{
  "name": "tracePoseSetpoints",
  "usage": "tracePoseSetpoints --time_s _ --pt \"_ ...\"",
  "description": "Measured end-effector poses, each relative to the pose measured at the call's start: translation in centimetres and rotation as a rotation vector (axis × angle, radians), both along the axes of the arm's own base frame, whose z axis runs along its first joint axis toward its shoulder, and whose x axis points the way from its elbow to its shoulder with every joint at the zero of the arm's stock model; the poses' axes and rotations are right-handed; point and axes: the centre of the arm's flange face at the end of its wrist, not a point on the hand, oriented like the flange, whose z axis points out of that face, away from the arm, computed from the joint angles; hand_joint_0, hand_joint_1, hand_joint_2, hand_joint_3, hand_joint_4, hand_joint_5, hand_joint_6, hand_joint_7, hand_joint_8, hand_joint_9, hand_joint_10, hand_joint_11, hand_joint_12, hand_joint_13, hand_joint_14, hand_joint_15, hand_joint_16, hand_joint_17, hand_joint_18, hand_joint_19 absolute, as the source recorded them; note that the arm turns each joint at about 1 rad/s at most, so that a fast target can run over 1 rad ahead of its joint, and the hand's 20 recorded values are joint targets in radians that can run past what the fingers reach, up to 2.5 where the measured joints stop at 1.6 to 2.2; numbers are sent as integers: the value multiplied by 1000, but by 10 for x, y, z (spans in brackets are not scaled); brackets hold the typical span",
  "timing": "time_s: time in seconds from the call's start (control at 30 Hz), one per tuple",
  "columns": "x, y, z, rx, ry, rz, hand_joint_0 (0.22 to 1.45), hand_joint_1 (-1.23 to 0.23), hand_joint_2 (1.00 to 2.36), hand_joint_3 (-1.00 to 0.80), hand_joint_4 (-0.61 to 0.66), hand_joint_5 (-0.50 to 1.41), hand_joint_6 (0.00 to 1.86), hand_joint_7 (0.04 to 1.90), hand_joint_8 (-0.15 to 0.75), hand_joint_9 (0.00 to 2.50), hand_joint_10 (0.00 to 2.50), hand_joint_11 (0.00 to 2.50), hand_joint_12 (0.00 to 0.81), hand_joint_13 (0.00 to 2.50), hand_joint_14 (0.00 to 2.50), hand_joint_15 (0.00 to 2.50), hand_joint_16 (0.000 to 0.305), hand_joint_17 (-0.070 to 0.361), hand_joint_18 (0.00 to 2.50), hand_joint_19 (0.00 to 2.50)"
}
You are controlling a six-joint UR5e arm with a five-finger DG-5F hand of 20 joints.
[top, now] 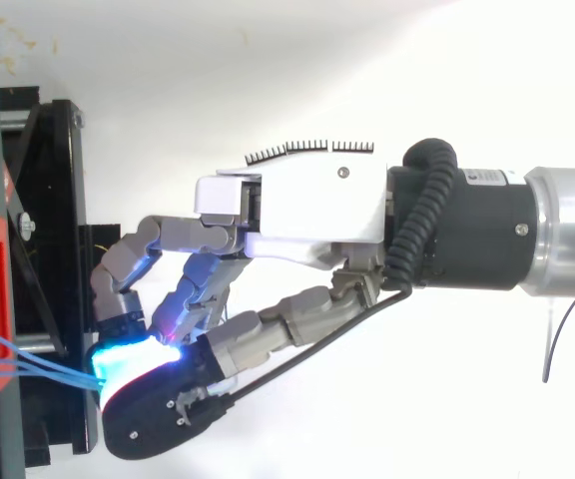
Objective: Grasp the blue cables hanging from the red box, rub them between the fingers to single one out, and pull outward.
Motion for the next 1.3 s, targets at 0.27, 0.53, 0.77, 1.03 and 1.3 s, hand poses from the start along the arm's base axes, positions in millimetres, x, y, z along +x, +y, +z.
tracePoseSetpoints --time_s 0.27,0.53,0.77,1.03,1.3 --pt "0 0 0 0 0 -1 618 -841 1017 -108 63 -159 934 1013 346 898 12 449 429 833 16 462 54 122 806 476" --pt "0 0 0 0 0 -1 638 -867 1018 -160 56 -175 938 996 318 832 12 450 404 787 18 467 50 112 748 484" --pt "0 0 0 0 0 -2 504 -722 1000 -500 161 -153 909 979 354 911 12 444 433 828 18 469 55 123 781 498" --pt "0 0 0 0 0 -3 464 -713 1000 -500 177 -143 902 1000 375 950 11 442 452 850 15 464 58 131 820 497" --pt "-1 0 -1 -1 6 -3 611 -821 1016 -274 118 -147 908 1055 331 906 13 459 409 815 17 477 50 112 758 512"
